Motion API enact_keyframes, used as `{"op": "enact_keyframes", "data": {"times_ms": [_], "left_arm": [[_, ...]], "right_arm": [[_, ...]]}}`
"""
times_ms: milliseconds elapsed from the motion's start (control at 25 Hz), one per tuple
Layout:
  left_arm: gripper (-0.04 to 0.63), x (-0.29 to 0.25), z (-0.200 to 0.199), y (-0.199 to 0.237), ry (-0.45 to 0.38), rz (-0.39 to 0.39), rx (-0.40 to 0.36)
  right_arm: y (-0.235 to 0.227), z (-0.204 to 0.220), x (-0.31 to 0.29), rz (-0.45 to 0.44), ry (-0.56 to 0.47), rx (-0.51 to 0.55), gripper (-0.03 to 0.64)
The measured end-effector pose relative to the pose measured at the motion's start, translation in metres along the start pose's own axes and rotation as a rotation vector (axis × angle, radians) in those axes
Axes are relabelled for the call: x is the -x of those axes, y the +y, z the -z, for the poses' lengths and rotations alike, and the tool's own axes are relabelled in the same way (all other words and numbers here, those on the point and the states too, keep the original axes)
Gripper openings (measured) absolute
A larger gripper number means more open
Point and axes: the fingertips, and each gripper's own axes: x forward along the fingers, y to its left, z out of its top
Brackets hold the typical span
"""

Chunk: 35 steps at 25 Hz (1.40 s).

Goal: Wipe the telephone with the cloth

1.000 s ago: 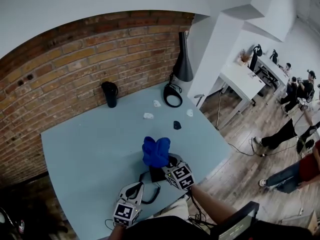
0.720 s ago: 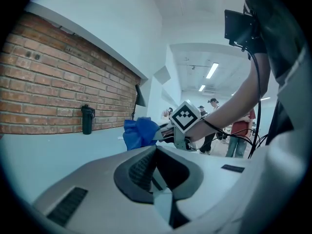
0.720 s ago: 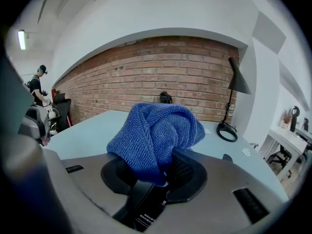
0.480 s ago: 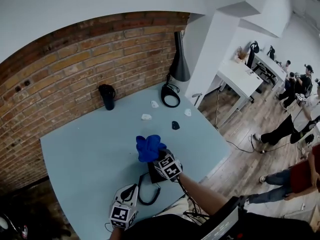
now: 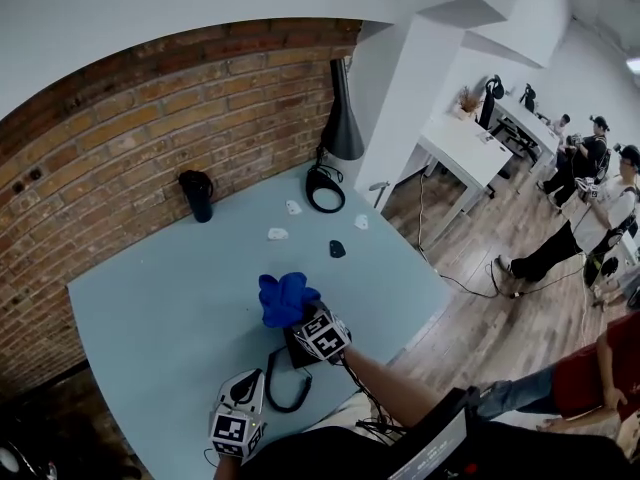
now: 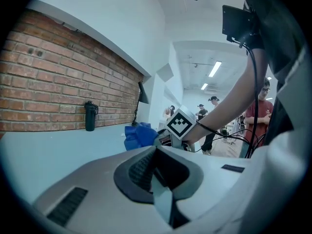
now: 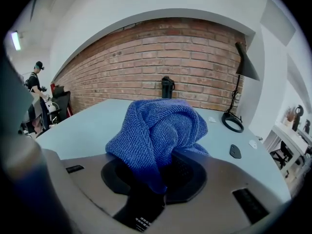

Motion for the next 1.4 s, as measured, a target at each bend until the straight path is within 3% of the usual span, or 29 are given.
{"op": "enact_keyframes", "data": {"times_ms": [1400], "left_arm": [[0.011, -0.004, 0.007, -0.014, -0.005, 0.034, -0.038]], "right_arm": [[0.042, 0.057, 0.024, -0.018, 0.077, 0.065, 0.135]]}}
